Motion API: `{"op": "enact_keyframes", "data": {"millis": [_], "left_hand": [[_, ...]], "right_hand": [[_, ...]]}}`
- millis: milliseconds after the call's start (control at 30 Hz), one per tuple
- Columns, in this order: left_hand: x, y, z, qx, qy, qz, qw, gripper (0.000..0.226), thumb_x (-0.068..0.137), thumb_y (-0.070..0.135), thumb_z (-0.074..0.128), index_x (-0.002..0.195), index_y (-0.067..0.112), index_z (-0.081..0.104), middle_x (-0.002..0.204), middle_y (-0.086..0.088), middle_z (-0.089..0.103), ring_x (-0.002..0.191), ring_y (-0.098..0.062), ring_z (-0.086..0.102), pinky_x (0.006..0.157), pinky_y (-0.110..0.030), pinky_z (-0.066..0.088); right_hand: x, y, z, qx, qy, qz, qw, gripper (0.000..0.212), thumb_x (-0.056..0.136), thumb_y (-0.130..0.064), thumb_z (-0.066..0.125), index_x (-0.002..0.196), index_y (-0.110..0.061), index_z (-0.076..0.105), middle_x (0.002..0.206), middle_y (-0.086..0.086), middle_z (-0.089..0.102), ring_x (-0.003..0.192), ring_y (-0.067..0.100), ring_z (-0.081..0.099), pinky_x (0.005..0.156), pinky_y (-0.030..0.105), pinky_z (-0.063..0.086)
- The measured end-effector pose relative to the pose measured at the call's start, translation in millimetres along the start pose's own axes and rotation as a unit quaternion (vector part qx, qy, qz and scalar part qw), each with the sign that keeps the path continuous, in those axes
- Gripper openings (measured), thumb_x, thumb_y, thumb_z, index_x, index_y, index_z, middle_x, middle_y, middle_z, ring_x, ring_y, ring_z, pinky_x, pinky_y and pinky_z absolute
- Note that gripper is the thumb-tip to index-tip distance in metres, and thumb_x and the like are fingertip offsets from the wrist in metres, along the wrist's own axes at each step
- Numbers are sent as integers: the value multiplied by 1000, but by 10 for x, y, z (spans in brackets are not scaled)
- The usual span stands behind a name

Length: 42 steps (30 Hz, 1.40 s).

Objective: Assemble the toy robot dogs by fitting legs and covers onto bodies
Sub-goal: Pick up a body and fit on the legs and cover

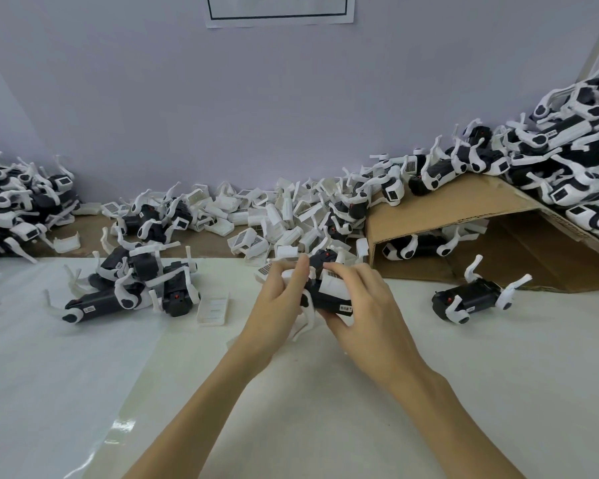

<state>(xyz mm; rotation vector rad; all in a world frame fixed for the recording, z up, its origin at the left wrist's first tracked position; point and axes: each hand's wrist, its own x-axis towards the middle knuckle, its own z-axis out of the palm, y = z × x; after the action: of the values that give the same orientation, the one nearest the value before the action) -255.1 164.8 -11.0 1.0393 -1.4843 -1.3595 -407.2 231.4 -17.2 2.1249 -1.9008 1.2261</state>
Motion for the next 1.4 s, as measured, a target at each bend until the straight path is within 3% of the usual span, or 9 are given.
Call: {"op": "enact_keyframes", "data": {"millis": [167, 400, 567, 700, 967, 1067, 1200, 1267, 1400], "left_hand": [[-20, 22, 4, 24, 12, 34, 999, 44, 100, 68, 47, 119, 33, 66, 104, 1, 74, 85, -3, 68, 74, -18, 48], [-28, 14, 39, 49, 6, 48, 998, 37, 107, 58, 45, 115, 29, 67, 97, 21, 69, 80, 9, 65, 66, -7, 47], [-46, 20, 46, 48, 11, 40, 998, 41, 104, 64, 45, 111, 30, 68, 97, 17, 72, 83, 3, 66, 72, -16, 47], [-60, 86, 23, 47, -21, 28, 998, 62, 85, 89, 53, 114, 35, 65, 98, 16, 74, 81, 1, 68, 72, -16, 49], [-41, 105, 0, 90, 3, 82, 993, 51, 88, 71, 63, 109, 25, 66, 80, 16, 71, 68, -1, 65, 63, -17, 52], [-46, 127, -39, 98, 2, 126, 987, 23, 99, 48, 72, 106, 27, 66, 78, 13, 70, 64, -1, 63, 59, -16, 48], [-85, 147, -140, 124, -26, 227, 966, 19, 92, 39, 68, 108, 30, 66, 101, 11, 70, 89, -9, 66, 67, -23, 54], [-115, 130, -166, 186, -8, 300, 936, 17, 92, 41, 65, 107, 32, 66, 107, 14, 70, 107, -16, 59, 85, -25, 49], [-112, 132, -173, 249, 4, 430, 868, 22, 97, 33, 58, 107, 17, 68, 103, 16, 67, 105, -3, 55, 92, -38, 40]], "right_hand": [[4, -11, -12, -15, -12, -6, 1000, 62, 88, -26, 83, 143, -22, 55, 128, -4, 54, 119, 19, 54, 98, 37, 51], [-28, -59, 22, -85, -10, -25, 996, 58, 84, -23, 85, 136, -18, 60, 122, -2, 66, 102, 23, 64, 86, 35, 52], [-15, -49, -4, -87, -5, -34, 996, 52, 83, -21, 86, 131, -21, 66, 118, -4, 72, 97, 23, 66, 84, 33, 51], [-8, -56, -2, -78, -5, -37, 996, 51, 87, -19, 80, 135, -17, 63, 120, -3, 70, 110, 23, 64, 92, 36, 50], [21, -73, -29, -66, 44, -54, 995, 51, 82, -21, 87, 130, -21, 69, 112, -9, 76, 102, 11, 57, 90, 23, 44], [43, -13, -114, 94, -69, 6, 993, 51, 91, -24, 79, 139, -30, 62, 125, -16, 69, 118, 6, 60, 100, 27, 48], [120, 50, -390, 353, -208, 100, 907, 36, 104, -34, 56, 140, -30, 62, 132, -14, 69, 127, 3, 61, 105, 23, 48], [137, 76, -444, 343, -219, 91, 909, 35, 108, -35, 50, 140, -28, 63, 135, -11, 68, 131, 7, 58, 112, 30, 44], [103, 78, -399, 283, -269, 65, 918, 23, 107, -26, 59, 129, -25, 66, 119, -12, 70, 116, 8, 64, 106, 34, 47]]}}
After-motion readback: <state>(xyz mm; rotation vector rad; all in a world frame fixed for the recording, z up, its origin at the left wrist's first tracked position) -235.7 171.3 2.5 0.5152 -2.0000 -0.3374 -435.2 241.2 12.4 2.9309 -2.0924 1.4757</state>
